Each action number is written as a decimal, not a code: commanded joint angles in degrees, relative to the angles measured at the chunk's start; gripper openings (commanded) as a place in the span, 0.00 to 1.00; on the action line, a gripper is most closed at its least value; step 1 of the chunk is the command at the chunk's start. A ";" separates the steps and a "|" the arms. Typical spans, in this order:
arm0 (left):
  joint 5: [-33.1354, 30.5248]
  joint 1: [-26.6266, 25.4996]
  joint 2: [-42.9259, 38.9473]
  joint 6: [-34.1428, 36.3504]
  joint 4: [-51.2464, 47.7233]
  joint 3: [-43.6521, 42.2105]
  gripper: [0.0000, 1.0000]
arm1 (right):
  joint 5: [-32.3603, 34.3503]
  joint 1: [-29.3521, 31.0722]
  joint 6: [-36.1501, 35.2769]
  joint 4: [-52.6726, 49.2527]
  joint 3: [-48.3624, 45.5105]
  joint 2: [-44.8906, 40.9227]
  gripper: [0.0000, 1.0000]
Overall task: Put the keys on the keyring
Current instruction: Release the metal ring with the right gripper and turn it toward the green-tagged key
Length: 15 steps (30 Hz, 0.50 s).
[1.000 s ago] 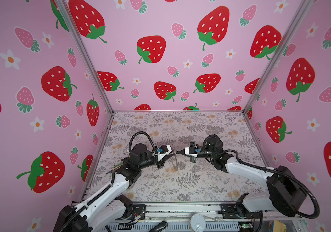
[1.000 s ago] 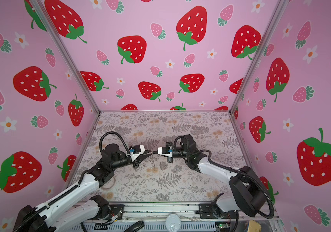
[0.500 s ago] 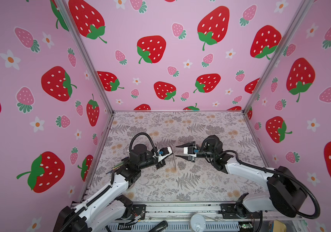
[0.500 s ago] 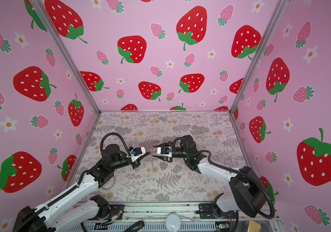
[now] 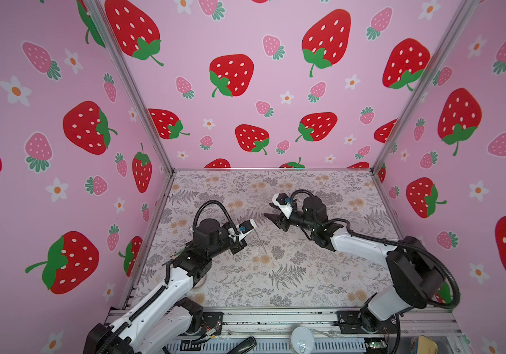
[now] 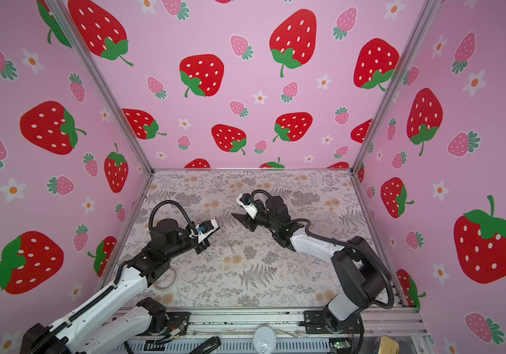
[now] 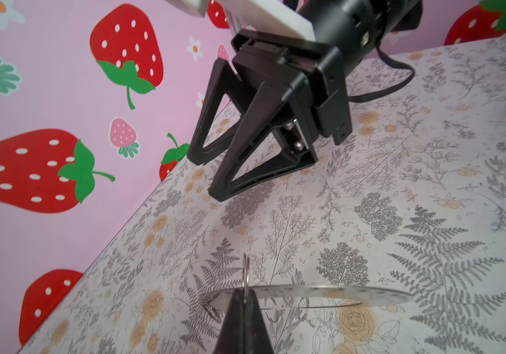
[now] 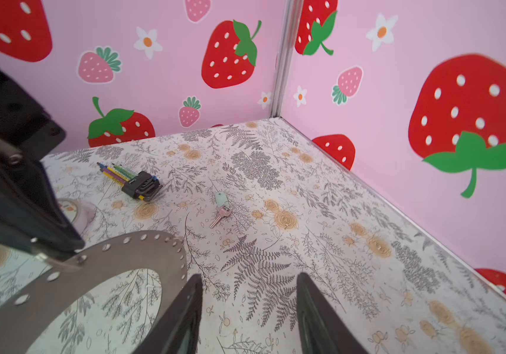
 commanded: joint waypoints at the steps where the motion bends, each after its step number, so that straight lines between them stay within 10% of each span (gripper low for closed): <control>1: 0.04 3.56 -2.46 -1.92 -1.45 2.88 0.00 | 1.92 0.24 8.62 -1.27 4.52 6.64 0.51; 15: -12.42 9.12 -5.74 -7.98 -6.81 10.23 0.00 | 10.37 8.43 8.61 -14.25 38.95 37.36 0.41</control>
